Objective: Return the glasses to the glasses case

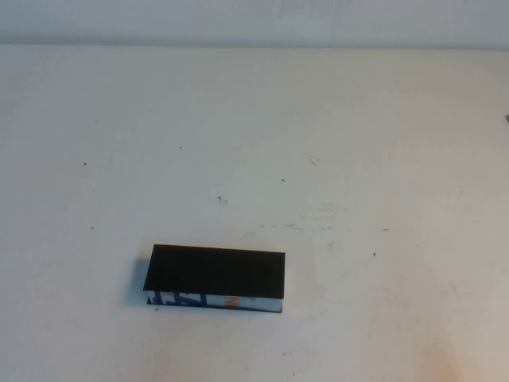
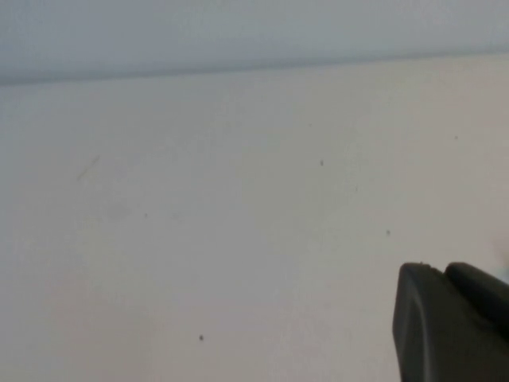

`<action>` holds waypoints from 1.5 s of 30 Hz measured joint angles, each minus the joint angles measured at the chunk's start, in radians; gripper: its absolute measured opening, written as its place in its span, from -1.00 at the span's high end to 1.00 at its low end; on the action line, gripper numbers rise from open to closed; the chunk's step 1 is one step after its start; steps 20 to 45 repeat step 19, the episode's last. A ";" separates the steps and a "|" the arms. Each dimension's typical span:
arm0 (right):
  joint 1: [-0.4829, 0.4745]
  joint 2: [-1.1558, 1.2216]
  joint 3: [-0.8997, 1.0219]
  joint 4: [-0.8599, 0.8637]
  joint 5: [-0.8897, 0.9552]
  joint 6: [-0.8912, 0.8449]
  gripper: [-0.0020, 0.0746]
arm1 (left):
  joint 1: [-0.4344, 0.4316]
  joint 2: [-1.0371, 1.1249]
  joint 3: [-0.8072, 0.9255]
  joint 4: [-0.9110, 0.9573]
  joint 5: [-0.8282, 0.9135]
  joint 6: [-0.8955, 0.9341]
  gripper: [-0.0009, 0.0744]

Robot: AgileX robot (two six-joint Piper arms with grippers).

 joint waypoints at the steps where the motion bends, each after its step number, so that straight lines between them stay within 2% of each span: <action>1: 0.000 0.000 0.000 0.000 0.000 0.000 0.98 | 0.002 0.000 0.000 0.011 0.031 -0.004 0.98; 6: 0.000 0.000 0.000 0.001 0.000 0.000 0.98 | 0.026 -0.002 0.001 0.026 0.141 -0.019 0.98; 45: 0.000 0.000 0.000 0.004 0.000 0.000 0.98 | 0.040 -0.002 0.001 0.030 0.142 -0.023 0.98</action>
